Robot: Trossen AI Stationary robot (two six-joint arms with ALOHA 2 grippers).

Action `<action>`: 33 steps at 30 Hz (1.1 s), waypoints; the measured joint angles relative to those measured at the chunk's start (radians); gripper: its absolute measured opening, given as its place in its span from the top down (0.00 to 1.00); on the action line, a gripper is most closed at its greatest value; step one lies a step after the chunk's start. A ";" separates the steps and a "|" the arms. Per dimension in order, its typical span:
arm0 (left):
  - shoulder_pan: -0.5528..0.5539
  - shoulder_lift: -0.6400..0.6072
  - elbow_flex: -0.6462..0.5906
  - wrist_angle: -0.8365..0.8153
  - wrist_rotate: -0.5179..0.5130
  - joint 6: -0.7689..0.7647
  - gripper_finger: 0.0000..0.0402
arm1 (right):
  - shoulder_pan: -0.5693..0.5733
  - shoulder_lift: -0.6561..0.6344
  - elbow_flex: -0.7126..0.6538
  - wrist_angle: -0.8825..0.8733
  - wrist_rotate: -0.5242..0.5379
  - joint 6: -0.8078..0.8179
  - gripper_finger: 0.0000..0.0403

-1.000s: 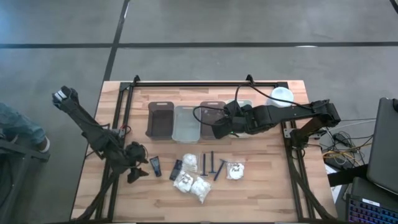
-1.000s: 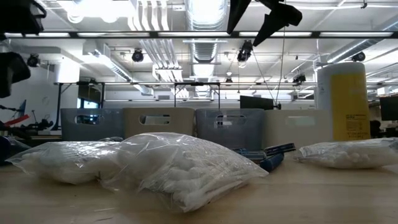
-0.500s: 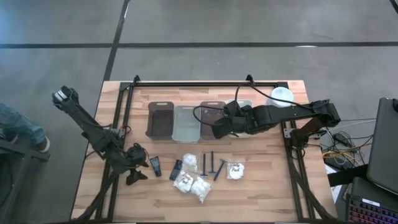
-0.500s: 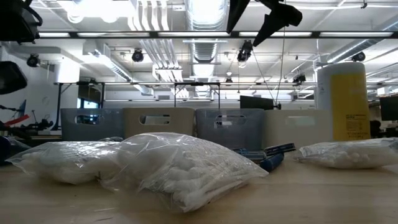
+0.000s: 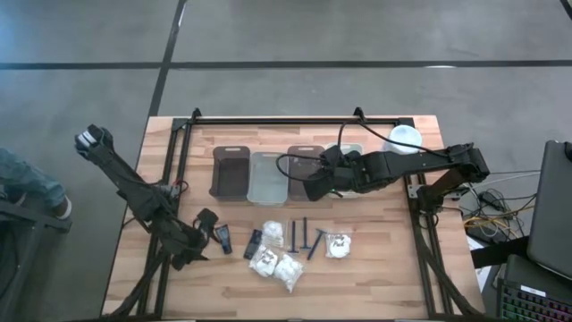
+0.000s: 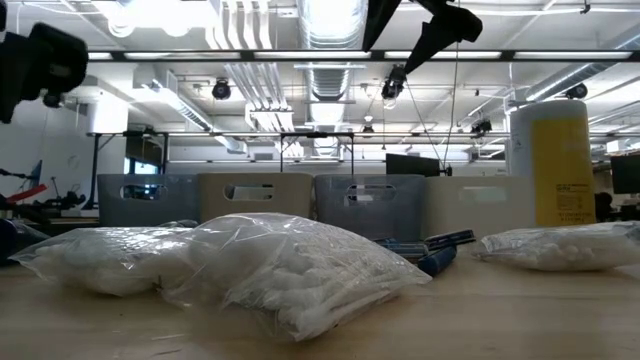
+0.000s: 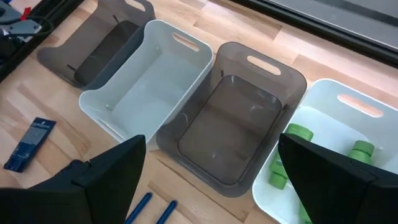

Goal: Pick & Place Travel size toiletries
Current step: Put the blue shave cream into the left black bin

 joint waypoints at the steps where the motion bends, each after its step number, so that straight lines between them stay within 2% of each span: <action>1: 0.000 0.015 0.002 -0.001 -0.015 0.052 0.28 | 0.000 0.000 0.000 0.000 0.000 0.000 0.10; 5: 0.000 0.077 0.005 0.002 -0.109 0.193 0.28 | 0.000 0.000 0.000 -0.002 0.000 0.000 0.10; 10: 0.000 0.133 0.021 0.009 -0.194 0.211 0.28 | 0.000 0.000 0.000 -0.002 -0.008 0.000 0.10; 16: 0.002 0.154 0.023 0.009 -0.223 0.246 0.27 | 0.000 0.000 0.000 -0.003 -0.010 0.006 0.10; 21: 0.003 0.150 0.004 0.034 -0.175 0.263 0.28 | 0.000 0.000 0.000 -0.003 -0.010 0.007 0.10; 28: 0.003 0.149 0.003 0.044 -0.182 0.209 0.28 | 0.000 0.000 0.000 -0.004 -0.010 0.007 0.10; 33: 0.005 0.156 -0.011 0.046 -0.052 0.295 0.28 | 0.000 0.000 0.000 -0.004 -0.010 0.008 0.10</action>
